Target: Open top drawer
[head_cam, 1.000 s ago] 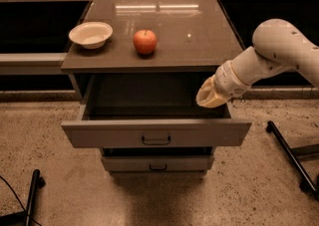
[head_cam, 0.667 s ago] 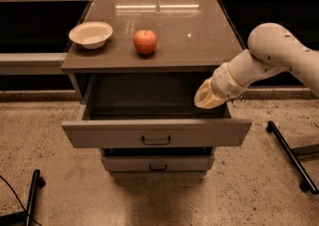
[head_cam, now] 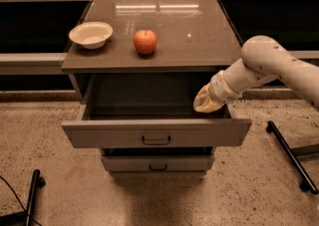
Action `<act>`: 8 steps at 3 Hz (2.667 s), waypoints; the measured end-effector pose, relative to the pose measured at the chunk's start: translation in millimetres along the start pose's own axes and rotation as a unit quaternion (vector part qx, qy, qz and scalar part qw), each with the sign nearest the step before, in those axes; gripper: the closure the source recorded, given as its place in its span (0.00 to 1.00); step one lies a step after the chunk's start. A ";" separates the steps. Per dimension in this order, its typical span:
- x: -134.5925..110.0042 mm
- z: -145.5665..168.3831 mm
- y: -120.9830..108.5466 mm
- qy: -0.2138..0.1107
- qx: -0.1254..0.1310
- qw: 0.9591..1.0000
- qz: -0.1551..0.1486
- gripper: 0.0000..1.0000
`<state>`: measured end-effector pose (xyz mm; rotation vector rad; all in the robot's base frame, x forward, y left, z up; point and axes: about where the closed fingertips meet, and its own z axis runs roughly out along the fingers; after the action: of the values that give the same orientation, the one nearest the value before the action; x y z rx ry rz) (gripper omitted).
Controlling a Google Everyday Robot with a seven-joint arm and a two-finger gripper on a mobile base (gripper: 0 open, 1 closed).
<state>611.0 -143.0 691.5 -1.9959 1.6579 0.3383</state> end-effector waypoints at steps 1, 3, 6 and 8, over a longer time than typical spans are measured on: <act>13.5 20.4 7.0 0.007 -0.012 1.000 -0.005 1.00; 26.5 43.3 35.2 0.002 -0.065 0.998 0.000 1.00; -29.9 18.2 118.8 -0.062 -0.164 0.984 0.017 1.00; -50.2 8.6 163.8 -0.042 -0.220 0.974 0.029 1.00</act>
Offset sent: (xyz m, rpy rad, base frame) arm -0.0129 -0.0086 -0.0742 -0.0510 0.1013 0.0512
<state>442.8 -115.5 671.9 -2.2054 1.6995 0.8659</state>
